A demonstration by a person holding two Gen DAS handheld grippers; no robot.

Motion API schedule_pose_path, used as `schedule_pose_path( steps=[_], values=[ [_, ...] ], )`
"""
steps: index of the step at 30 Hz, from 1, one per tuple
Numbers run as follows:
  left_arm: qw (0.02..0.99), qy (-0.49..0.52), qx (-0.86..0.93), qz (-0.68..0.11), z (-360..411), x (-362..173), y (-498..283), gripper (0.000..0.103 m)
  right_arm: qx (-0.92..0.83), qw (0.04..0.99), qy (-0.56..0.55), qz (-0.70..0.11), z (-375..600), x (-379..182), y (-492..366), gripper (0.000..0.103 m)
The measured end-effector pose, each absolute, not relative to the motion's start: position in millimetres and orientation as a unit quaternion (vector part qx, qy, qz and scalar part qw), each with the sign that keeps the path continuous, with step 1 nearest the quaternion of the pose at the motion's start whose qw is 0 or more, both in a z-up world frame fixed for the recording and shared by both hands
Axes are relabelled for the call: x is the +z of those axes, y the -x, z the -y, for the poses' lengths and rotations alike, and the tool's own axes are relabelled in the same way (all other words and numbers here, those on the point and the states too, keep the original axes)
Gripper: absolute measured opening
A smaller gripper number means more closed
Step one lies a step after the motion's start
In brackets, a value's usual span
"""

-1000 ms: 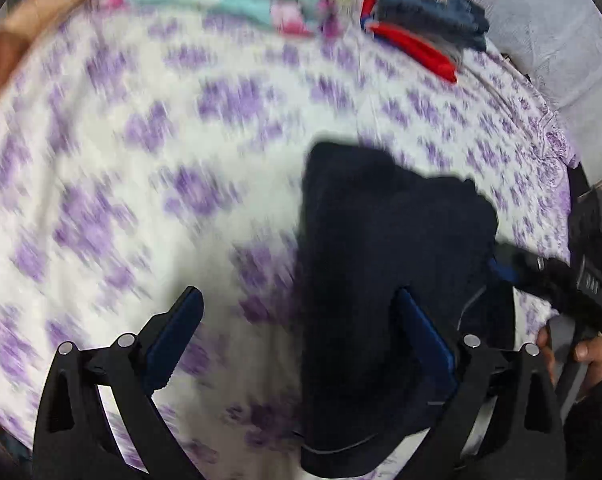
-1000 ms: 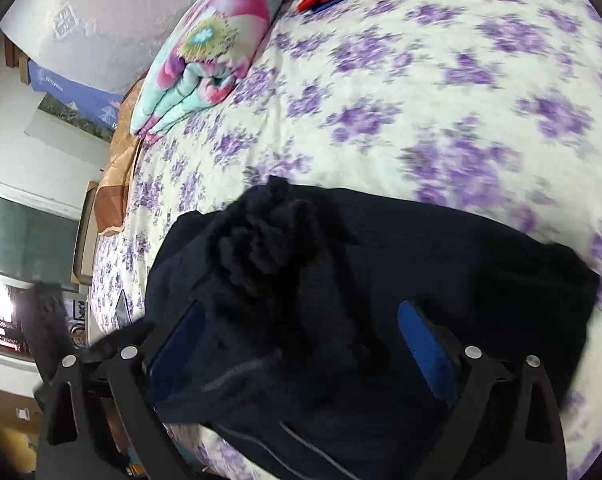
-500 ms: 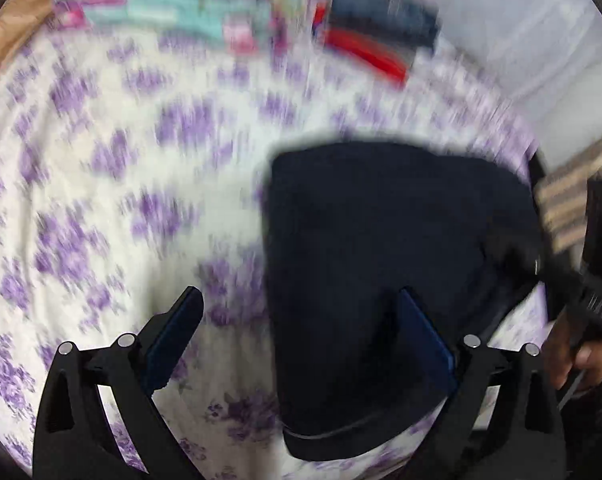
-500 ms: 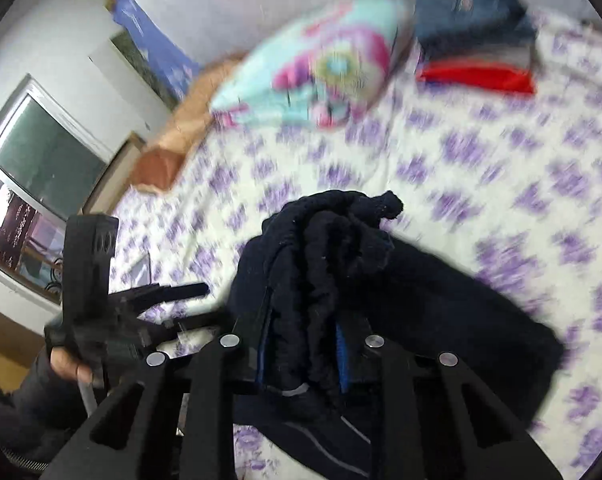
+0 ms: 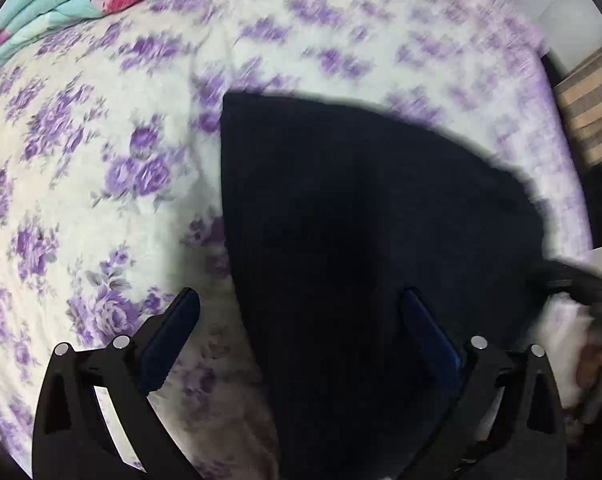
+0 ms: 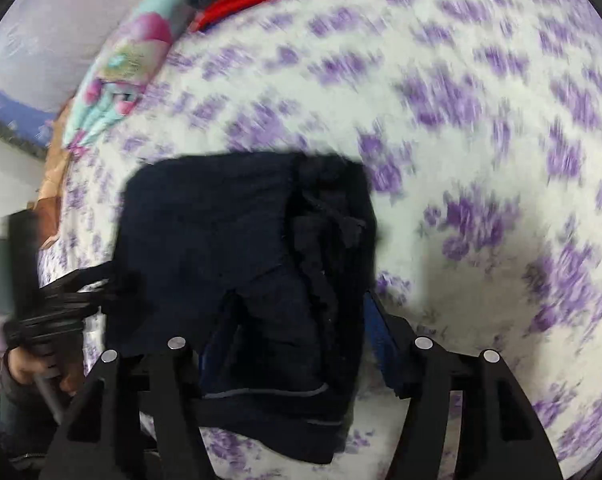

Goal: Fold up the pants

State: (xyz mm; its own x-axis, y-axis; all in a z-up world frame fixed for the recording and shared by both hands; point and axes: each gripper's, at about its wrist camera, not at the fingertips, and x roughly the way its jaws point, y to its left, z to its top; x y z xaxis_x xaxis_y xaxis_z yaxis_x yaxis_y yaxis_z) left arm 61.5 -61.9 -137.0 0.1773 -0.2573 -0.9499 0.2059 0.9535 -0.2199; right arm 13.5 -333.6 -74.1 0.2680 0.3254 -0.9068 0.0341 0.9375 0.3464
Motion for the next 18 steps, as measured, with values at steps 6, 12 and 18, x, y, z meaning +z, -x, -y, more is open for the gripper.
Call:
schedule_pose_path(
  steps=[6,12,18],
  values=[
    [0.796,0.042,-0.147,-0.586,51,-103,-64,0.098,0.122,0.849,-0.121,-0.499,329,-4,-18,0.047],
    [0.788,0.007,-0.108,-0.606,60,-129,-103,0.099,0.189,0.818,-0.080,-0.538,266,-50,-70,0.028],
    [0.784,0.030,-0.099,-0.612,49,-127,-98,0.099,0.162,0.808,-0.068,-0.562,272,-75,-73,0.033]
  ],
)
